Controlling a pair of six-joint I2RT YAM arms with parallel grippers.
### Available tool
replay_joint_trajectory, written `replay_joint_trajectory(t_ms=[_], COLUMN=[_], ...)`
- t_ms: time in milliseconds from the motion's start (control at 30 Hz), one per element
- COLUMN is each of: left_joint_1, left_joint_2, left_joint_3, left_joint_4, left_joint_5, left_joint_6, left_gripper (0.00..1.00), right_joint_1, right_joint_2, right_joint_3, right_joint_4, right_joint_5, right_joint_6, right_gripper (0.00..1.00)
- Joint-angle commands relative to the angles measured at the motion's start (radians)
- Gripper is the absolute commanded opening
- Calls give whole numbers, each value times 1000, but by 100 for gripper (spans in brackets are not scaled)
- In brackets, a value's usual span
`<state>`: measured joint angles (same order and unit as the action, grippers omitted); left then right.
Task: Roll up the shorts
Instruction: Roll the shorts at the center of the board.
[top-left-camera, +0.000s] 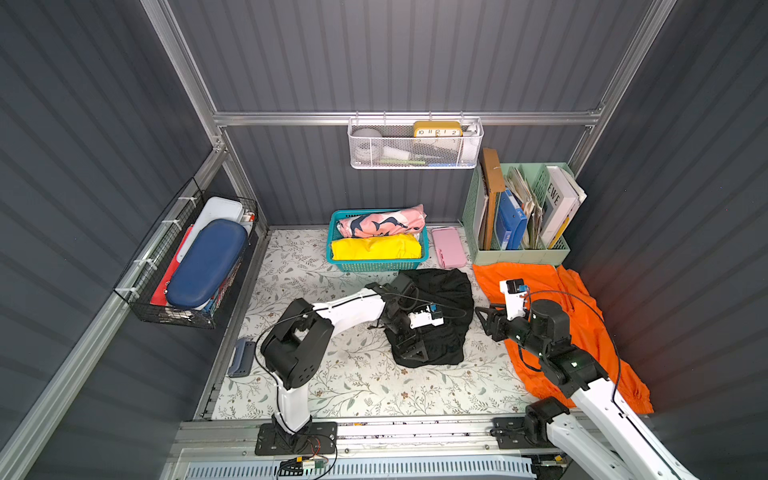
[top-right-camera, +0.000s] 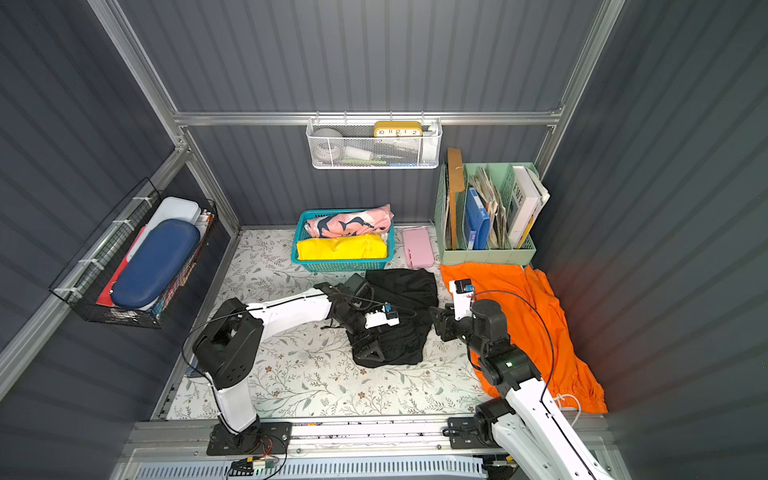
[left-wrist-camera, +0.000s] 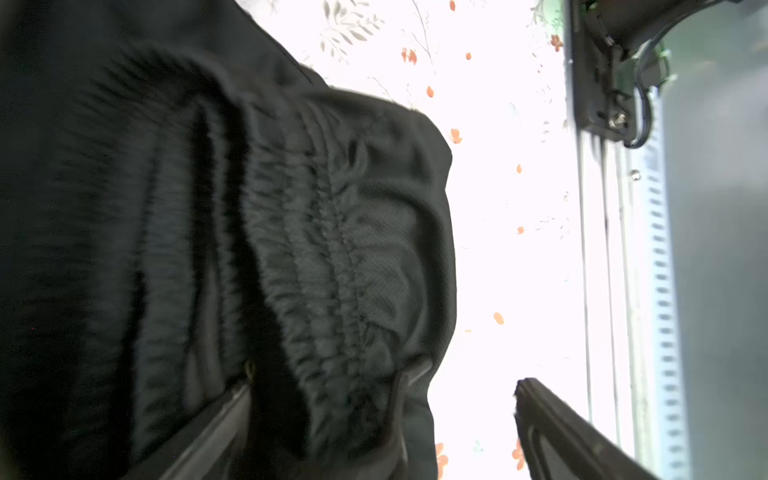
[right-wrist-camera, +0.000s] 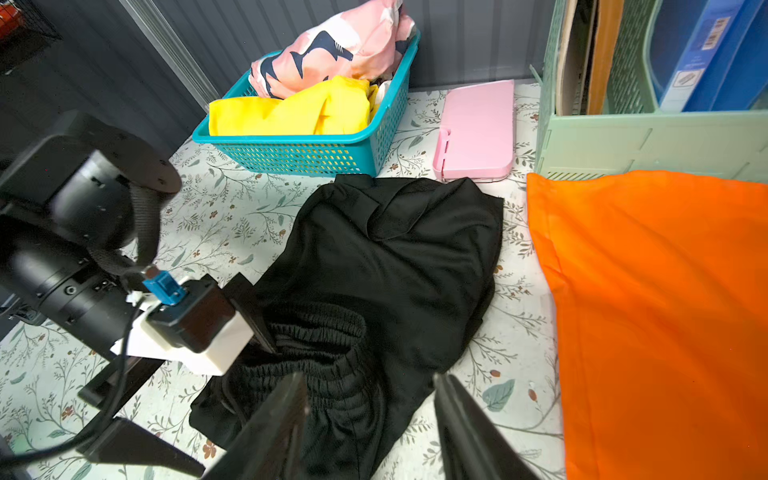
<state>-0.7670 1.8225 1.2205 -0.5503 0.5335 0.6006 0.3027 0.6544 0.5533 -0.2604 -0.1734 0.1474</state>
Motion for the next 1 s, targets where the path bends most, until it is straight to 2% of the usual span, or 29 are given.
replay_joint_trajectory(t_ms=[0,167,367,433,667,967], left_joint_1=[11,11,1,-30,-218,-328], left_joint_2=[-114,-233,-313,-340,-417,-326], left_joint_3=[-10,-58,-121,-173,-437,-517], left_joint_4=[169,293,311,333,572,735], left_joint_5=[-71,-105,-134,-191,-544,-725], left_joint_6=[-36,-39,-45,-39,-13,51], left_gripper=[100,100,100,100,100,100], right_joint_1=[3,3,4,4,4,4], right_joint_2=[-21,-37,-50,-49,-24,-15], right_joint_3=[-29,-44,-53,-52,-40,-36], right_joint_4=[30,33,30,24,14,11], right_joint_5=[5,6,-20,-28,22,11], right_joint_6=[4,-3,-31,-52,-78,-81], right_gripper=[57,60,62,63,64,64])
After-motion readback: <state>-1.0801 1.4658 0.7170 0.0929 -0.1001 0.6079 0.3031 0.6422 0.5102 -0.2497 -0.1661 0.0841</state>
